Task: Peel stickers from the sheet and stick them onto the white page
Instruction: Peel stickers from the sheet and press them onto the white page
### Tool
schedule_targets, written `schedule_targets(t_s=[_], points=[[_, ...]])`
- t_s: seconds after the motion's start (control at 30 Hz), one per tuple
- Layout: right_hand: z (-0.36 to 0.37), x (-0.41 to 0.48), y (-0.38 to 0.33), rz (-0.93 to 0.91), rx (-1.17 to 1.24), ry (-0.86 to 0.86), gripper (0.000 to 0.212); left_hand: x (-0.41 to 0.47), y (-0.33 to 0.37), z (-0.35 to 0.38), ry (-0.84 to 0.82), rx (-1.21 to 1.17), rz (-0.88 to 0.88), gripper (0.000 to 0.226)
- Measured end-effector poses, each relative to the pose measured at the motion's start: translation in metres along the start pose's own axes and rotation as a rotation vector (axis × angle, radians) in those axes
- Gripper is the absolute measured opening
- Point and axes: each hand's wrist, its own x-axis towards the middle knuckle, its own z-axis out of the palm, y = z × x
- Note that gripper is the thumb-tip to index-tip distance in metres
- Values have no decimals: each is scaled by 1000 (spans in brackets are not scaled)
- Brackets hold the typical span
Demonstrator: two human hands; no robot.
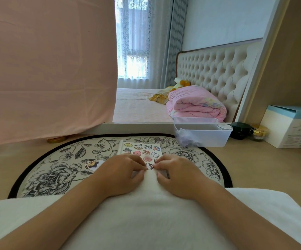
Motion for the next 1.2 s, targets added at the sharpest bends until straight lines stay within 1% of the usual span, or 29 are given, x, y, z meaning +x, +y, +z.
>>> schedule_targets(t_s=[0.13, 0.23, 0.3, 0.4, 0.5, 0.57, 0.67, 0.8, 0.9, 1.0, 1.13, 1.2], points=[[2, 2, -2, -1, -74, 18, 35, 3, -1, 3, 20, -3, -20, 55], [6, 4, -4, -6, -106, 31, 51, 5, -3, 7, -64, 138, 12, 65], [10, 5, -4, -15, -121, 23, 60, 7, -4, 8, -105, 174, 15, 69], [8, 4, -3, -24, -113, 0, 54, 8, -4, 6, -90, 164, 11, 68], [4, 1, -1, -17, -70, -11, 42, 6, -4, 4, -69, 168, 3, 59], [3, -1, 1, -11, -45, 3, 38, 5, -3, 5, -65, 166, -8, 53], [3, -4, 3, -12, -107, 17, 38, 5, -1, 4, -49, 158, -13, 48], [1, -6, 0, -71, -187, -9, 43, 3, -2, 4, -56, 153, -6, 54], [-1, -5, -2, -99, -188, -10, 42, 1, -2, 4, -56, 139, -16, 55], [-1, -6, 2, -66, -150, 25, 39, 1, -3, 4, -51, 135, -21, 51], [0, -7, 2, -41, -133, 39, 39, 0, -2, 1, -9, 124, -5, 63], [-1, -7, -1, -31, -119, 54, 38, 0, 1, -1, 17, 139, 11, 58]])
